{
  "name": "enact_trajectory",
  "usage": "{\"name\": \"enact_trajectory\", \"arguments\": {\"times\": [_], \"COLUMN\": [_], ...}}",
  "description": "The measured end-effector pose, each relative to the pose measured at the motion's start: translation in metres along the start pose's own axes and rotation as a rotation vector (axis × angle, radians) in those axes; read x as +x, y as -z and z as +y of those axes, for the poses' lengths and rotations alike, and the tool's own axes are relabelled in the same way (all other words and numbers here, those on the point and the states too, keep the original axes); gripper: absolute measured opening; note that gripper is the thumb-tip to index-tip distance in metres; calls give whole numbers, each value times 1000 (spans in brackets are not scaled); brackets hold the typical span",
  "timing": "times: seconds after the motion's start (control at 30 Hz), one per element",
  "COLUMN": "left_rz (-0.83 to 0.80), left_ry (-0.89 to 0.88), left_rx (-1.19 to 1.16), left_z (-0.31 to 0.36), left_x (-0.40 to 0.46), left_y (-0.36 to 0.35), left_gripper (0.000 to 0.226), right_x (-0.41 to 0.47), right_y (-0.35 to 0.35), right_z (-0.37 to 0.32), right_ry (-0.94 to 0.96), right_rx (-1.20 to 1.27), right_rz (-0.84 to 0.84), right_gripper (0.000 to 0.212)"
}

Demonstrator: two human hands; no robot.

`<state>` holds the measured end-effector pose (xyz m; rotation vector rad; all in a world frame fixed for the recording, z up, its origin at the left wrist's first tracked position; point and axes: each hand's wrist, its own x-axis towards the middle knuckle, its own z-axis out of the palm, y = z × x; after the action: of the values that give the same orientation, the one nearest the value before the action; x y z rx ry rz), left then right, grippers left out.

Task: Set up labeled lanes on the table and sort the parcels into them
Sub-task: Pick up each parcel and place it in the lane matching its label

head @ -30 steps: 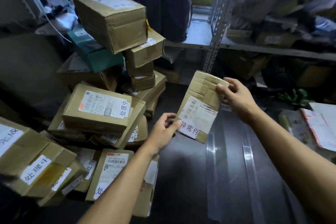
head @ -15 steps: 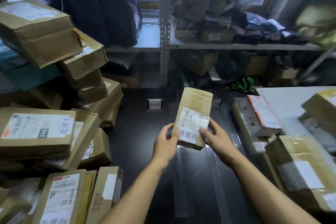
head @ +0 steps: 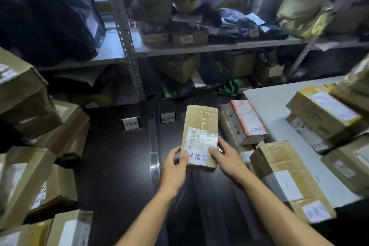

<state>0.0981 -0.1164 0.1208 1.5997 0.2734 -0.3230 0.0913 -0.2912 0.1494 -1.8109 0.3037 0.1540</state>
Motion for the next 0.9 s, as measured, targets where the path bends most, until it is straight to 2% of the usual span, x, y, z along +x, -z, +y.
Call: {"name": "enact_trajectory", "arguments": {"times": [0.4, 0.53, 0.63, 0.77, 0.9], "left_rz": [-15, -43, -63, -107, -193], "left_ry": [-16, -18, -10, 12, 49], "left_rx": [-40, -75, -132, -134, -96], "left_z": [9, 14, 13, 1, -12], "left_x": [21, 23, 20, -1, -30], "left_y": [-67, -81, -72, -29, 10], "left_gripper": [29, 29, 23, 36, 48], "right_x": [24, 20, 4, -25, -55], "right_y": [63, 75, 65, 36, 17], "right_z": [12, 9, 9, 16, 28], "right_ry": [-1, -6, 23, -22, -38], "right_rx": [-22, 22, 44, 39, 41], "right_rz": [30, 33, 29, -74, -98], "right_gripper": [31, 43, 64, 82, 77]}}
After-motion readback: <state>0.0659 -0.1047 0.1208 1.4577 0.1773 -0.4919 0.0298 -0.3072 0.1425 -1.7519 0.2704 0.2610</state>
